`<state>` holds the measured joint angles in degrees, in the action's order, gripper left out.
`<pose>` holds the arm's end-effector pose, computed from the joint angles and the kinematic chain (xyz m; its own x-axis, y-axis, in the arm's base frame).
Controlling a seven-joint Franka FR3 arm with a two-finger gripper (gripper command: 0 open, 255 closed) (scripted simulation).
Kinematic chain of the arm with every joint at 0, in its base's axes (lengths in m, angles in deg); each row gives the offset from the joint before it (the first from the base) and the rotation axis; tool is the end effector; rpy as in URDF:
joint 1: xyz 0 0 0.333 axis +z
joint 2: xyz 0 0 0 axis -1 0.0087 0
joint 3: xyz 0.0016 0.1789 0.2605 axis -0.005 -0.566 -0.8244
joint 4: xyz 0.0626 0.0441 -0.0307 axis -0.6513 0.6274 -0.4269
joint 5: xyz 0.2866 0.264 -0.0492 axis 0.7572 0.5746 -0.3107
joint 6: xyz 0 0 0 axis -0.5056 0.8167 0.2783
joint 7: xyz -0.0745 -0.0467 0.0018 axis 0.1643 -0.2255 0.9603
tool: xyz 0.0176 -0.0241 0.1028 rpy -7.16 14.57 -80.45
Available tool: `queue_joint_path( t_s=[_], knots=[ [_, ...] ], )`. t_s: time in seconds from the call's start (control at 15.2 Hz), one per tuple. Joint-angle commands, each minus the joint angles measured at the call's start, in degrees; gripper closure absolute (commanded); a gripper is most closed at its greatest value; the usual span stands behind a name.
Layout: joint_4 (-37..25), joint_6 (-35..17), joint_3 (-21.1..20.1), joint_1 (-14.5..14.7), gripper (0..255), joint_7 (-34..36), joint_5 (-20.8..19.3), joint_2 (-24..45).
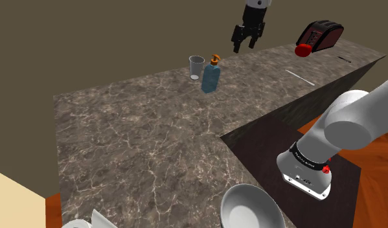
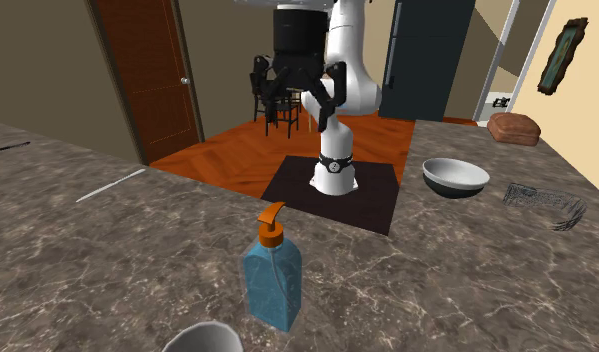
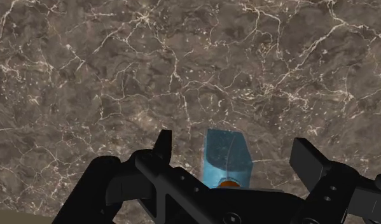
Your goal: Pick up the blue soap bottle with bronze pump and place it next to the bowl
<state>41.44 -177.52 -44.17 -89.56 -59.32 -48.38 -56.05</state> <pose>0.4375 -0.0470 0.5245 0.9764 -0.2159 -0.0023 -0.2155 -0.9753 0.0488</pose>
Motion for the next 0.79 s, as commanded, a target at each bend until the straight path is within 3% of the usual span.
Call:
queue_joint_path(
  t_s=[0.0,0.73],
  knots=[
    [-1.7,-2.6,0.4,0.0,0,0.0,0.6,4.1],
    [-15.7,-11.1,1.4,-0.1,0,-0.6,4.8,25.8]
  ],
)
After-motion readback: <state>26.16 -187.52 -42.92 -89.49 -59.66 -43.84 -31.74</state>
